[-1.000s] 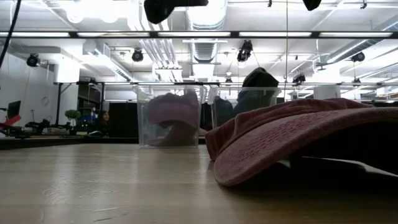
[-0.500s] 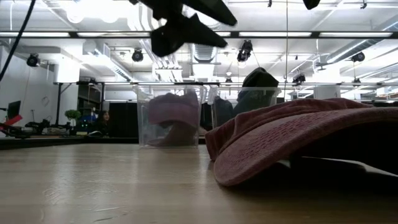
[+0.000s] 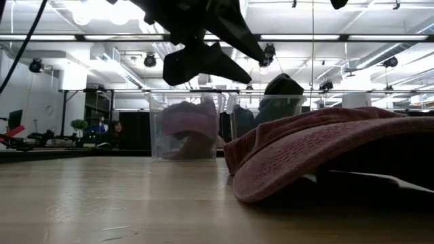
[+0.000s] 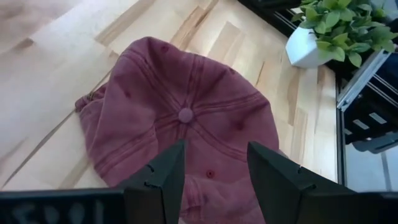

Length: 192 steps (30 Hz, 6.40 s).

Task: Pick & Place hat
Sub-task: Put the red cap into the left transparent bin

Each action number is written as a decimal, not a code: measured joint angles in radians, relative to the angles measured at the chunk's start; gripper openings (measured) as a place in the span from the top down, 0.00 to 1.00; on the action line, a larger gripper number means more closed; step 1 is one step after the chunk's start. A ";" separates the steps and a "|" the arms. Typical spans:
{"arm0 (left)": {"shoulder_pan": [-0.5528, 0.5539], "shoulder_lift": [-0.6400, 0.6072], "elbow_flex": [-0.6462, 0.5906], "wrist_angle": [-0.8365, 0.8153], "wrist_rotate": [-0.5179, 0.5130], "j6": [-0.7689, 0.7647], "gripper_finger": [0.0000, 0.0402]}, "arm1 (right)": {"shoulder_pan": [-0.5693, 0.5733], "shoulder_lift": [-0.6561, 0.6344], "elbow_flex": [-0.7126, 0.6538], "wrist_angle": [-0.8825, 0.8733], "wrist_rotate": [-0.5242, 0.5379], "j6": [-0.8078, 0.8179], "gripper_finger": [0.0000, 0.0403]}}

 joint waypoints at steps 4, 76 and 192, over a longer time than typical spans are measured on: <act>0.000 0.001 0.000 0.000 0.000 -0.039 0.59 | 0.000 0.000 0.000 0.000 0.000 -0.003 0.50; 0.083 0.283 0.431 -0.604 -0.118 -0.181 0.23 | 0.000 0.000 -0.001 0.000 0.000 -0.035 0.50; 0.457 -0.251 0.427 -0.398 -0.670 0.388 1.00 | 0.000 -0.043 -0.001 -0.031 0.001 -0.069 0.50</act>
